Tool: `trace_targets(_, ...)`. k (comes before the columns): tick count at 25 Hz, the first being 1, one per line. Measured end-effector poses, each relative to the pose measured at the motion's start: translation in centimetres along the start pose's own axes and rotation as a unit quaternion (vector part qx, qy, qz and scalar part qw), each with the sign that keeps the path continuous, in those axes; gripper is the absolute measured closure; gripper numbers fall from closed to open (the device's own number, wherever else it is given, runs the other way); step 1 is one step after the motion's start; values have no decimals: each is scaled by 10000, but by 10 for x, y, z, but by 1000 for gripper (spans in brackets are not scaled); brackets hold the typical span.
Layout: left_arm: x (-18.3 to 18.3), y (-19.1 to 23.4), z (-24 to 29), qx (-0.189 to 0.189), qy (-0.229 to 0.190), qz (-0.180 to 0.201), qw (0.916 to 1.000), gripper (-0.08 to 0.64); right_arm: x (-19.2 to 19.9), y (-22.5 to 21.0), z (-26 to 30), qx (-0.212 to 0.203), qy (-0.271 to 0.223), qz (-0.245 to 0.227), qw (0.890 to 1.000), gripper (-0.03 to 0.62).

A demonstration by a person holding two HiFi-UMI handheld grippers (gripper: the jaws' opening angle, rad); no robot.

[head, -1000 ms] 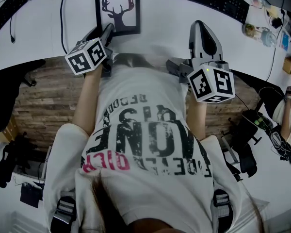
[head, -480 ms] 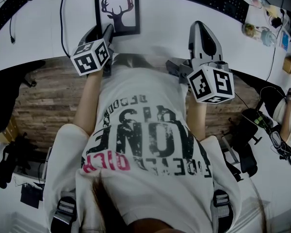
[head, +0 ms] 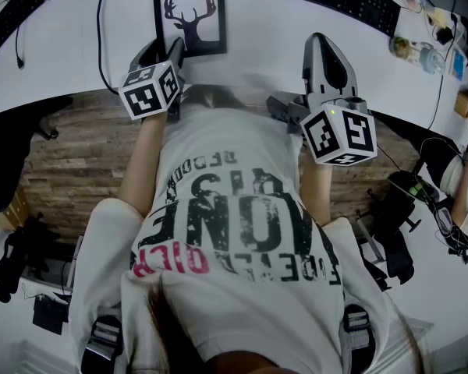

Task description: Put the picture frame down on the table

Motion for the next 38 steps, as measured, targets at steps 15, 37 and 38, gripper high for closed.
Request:
trace_targets(15, 0, 2, -1, -68, 42, 395, 9992, 345, 1, -1, -3, 61, -70, 79, 9999, 592)
trace_targets(37, -2, 3, -8, -54, -122, 452, 9989, 348, -7, -4, -13, 216, -264, -66, 9994, 592)
trace_targets(38, -2, 3, -9, -46, -121, 454, 9989, 351, -8, -4, -14, 228, -279, -80, 9993, 592)
Point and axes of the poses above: the fingertips, and each gripper's own axes: z forward along the fingers, y to its left, x out of its underside, the point moved 9 cm from there along -z, backward along the fingers, and after that the axes turned 13 degrees about -y, right-handed, at the moved point
